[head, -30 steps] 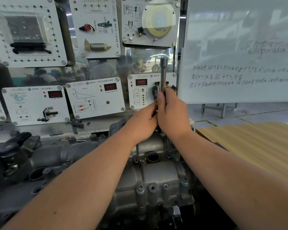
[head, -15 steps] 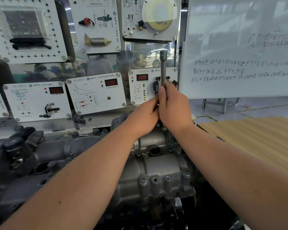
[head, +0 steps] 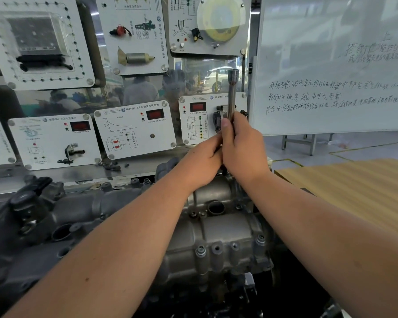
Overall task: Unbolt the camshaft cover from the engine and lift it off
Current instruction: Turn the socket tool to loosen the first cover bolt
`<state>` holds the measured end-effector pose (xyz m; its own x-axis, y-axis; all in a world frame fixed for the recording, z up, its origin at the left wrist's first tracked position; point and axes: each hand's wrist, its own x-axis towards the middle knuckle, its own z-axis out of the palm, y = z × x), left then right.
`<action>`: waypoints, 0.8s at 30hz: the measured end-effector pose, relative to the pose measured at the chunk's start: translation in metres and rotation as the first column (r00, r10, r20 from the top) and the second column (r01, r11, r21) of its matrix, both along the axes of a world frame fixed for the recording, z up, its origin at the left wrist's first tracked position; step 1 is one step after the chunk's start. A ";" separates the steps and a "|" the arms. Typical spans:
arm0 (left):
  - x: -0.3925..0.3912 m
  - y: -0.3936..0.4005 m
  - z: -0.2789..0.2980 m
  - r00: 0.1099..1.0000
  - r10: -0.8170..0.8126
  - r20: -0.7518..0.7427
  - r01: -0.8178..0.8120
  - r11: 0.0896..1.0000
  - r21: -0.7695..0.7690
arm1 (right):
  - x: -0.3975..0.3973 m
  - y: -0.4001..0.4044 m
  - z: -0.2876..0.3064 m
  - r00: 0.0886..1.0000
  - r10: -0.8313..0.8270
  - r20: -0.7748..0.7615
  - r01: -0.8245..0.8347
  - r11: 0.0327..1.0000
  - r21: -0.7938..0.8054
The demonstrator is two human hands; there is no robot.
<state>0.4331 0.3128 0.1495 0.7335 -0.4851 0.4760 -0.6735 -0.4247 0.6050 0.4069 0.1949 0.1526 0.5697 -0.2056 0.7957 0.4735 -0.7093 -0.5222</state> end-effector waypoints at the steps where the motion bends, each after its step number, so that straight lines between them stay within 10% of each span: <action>1: 0.000 0.000 0.000 1.000 -0.005 -0.003 0.005 1.000 -0.001 | 0.000 0.000 0.000 1.000 -0.003 -0.006 0.003 1.000 0.003; 24: 0.003 0.000 0.001 0.998 0.042 0.043 -0.043 0.999 0.020 | 0.000 0.002 0.000 1.000 0.010 -0.013 -0.010 1.000 0.006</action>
<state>0.4361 0.3129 0.1510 0.7329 -0.4637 0.4979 -0.6796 -0.4656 0.5668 0.4072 0.1964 0.1530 0.5823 -0.2042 0.7869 0.4736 -0.7016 -0.5325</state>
